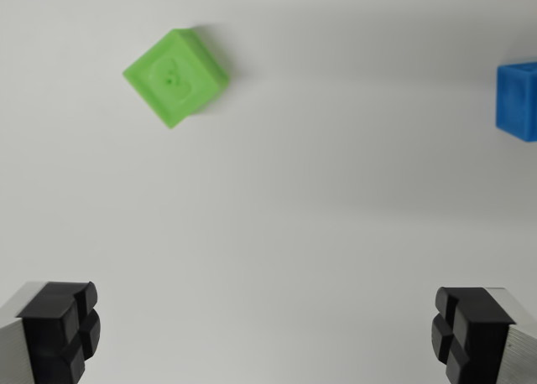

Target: Stack cube

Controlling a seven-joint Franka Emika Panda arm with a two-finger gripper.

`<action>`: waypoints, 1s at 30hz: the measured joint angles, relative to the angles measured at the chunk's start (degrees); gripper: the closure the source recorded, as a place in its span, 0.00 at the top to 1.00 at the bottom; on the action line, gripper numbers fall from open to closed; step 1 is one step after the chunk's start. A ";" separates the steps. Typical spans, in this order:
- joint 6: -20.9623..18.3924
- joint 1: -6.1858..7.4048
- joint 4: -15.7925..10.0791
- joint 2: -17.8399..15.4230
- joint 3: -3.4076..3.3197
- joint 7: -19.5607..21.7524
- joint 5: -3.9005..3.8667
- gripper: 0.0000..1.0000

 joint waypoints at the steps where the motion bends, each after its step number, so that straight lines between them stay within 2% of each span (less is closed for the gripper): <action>1: 0.00 0.00 0.00 0.00 0.00 0.00 0.00 1.00; 16: 0.03 0.00 0.00 0.10 0.04 -0.27 0.00 1.00; 30: 2.94 0.48 -1.01 1.71 0.75 -3.67 -0.28 1.00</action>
